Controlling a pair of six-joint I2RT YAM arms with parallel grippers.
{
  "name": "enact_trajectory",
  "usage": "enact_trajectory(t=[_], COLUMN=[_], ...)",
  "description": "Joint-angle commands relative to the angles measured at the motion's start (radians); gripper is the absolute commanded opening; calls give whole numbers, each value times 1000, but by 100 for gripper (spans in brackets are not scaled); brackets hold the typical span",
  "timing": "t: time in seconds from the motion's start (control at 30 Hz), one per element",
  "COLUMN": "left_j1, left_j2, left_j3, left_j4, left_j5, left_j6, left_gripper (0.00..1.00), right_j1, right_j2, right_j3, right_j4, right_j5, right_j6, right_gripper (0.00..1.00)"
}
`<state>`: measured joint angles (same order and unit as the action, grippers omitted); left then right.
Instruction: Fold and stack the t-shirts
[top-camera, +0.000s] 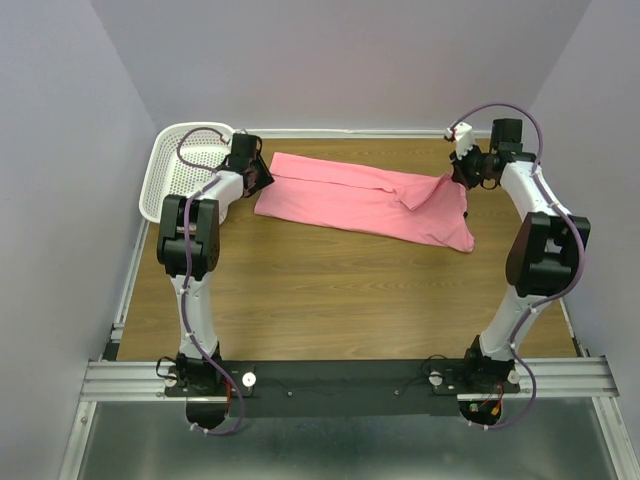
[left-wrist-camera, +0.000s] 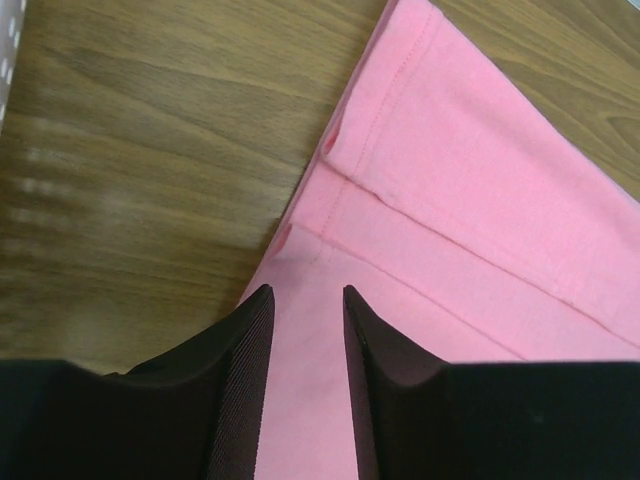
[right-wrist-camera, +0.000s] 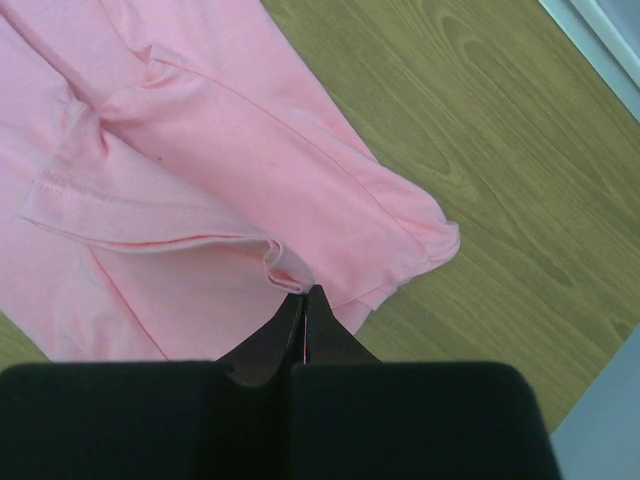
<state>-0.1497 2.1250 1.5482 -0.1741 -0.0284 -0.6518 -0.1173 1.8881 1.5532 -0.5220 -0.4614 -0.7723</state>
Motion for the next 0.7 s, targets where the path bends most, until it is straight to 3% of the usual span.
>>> enact_trajectory(t=[0.0, 0.1, 0.4, 0.53, 0.67], left_j1=[6, 2, -11, -13, -11], left_j2=[-31, -74, -223, -335, -531], left_j3=[13, 1, -23, -92, -272], left_j4=[34, 67, 113, 156, 258], left_j5=[77, 116, 200, 206, 214], left_j6=[43, 60, 84, 99, 115], left_gripper=[43, 47, 48, 48, 48], right_j1=[4, 4, 4, 7, 18], right_j2=[34, 48, 98, 137, 198], right_j3=[38, 42, 94, 130, 182], right_j4=[2, 2, 4, 4, 11], right_j5=[13, 17, 30, 38, 75], right_j6=[19, 25, 71, 102, 166], right_gripper=[4, 4, 5, 15, 25])
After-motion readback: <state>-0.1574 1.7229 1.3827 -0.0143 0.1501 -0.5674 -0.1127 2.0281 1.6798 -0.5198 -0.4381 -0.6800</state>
